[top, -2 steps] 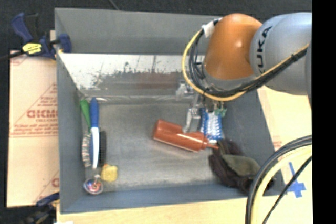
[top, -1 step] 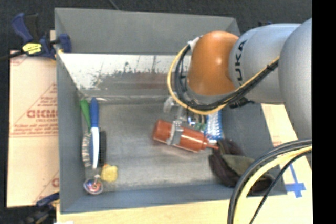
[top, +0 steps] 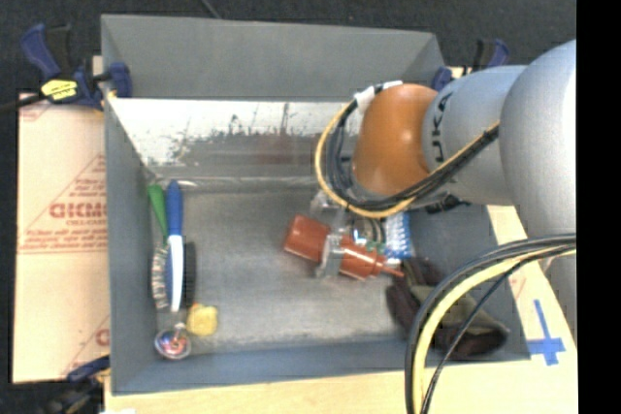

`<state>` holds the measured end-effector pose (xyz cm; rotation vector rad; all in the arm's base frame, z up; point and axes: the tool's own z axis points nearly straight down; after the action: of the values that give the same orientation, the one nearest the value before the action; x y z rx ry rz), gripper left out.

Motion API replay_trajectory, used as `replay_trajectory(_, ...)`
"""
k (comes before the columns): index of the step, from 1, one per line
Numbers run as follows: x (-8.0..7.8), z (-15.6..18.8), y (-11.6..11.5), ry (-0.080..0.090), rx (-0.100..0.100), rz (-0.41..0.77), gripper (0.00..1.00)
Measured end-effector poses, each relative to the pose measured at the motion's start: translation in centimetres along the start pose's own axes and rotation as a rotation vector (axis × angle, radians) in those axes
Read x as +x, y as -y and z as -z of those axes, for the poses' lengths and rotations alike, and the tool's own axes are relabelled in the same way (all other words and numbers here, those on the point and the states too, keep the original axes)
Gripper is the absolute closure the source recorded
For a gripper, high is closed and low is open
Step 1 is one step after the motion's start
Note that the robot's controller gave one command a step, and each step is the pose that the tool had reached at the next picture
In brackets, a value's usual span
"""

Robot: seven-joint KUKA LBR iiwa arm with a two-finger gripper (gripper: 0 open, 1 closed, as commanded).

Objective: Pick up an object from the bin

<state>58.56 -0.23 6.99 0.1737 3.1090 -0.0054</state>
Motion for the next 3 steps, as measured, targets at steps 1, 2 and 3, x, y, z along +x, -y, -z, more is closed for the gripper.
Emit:
replay_trajectory(1, 1.08, 0.07, -2.33, -0.009, -0.007, -0.164, 1.0)
replay_trajectory(2, 1.08, 0.07, -2.32, -0.009, -0.006, -0.164, 1.0)
replay_trajectory(3, 1.09, 0.92, -2.29, -0.008, -0.006, -0.163, 1.0)
